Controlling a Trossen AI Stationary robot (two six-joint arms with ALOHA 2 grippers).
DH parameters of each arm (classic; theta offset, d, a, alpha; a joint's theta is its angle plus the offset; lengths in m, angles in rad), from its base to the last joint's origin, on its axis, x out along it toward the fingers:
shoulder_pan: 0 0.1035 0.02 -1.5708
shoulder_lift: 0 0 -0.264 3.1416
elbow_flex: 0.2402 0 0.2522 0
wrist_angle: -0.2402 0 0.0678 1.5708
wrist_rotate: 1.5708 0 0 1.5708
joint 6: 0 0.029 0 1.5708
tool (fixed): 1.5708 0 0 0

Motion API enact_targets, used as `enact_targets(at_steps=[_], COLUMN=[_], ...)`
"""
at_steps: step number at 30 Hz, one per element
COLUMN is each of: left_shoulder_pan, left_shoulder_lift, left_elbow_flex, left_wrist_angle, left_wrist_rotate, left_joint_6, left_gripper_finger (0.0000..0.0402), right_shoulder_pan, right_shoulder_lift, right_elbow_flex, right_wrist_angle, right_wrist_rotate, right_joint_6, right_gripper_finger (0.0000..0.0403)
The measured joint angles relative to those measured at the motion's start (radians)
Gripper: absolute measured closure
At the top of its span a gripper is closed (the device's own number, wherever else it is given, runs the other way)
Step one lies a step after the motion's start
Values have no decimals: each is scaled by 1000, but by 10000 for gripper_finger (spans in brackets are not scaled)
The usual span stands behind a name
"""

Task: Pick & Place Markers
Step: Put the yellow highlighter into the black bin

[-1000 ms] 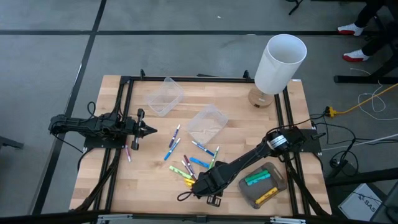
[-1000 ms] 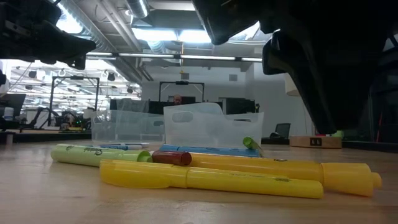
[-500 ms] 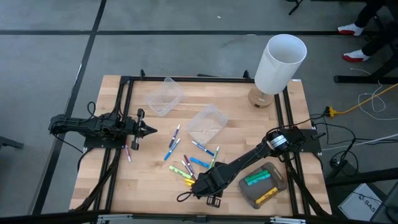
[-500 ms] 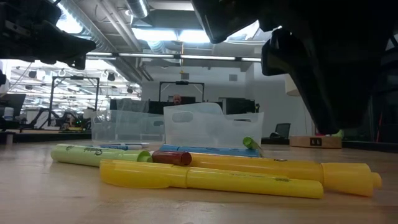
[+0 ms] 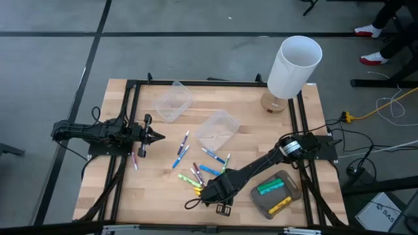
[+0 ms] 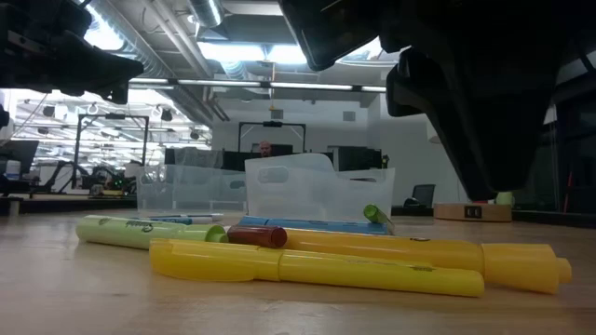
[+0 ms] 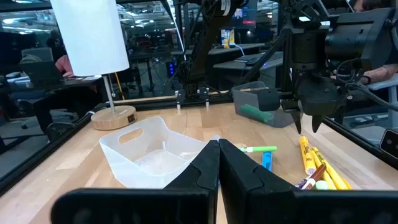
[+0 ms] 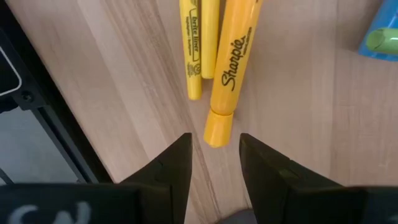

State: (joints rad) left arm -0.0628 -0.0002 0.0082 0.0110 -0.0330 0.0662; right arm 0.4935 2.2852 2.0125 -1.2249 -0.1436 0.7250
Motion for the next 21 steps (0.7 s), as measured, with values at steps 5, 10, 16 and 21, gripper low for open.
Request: enact_targets(at_steps=[5, 10, 16, 21], left_shoulder_pan=[0, 0, 0, 0], left_shoulder_lift=[0, 0, 0, 0], left_elbow_flex=[0, 0, 0, 0], left_wrist_angle=[0, 0, 0, 0], left_wrist_rotate=[0, 0, 0, 0], left_joint_6=[0, 0, 0, 0], left_gripper_finger=[398, 398, 398, 398], right_shoulder_pan=[-3, -2, -2, -2], right_shoulder_lift=[0, 6, 22, 27], right_elbow_flex=[-2, -6, -7, -7], right_wrist_angle=[-8, -7, 9, 4], right_wrist_rotate=[23, 32, 39, 45], right_joint_6=[0, -9, -27, -31], right_gripper_finger=[269, 269, 269, 269])
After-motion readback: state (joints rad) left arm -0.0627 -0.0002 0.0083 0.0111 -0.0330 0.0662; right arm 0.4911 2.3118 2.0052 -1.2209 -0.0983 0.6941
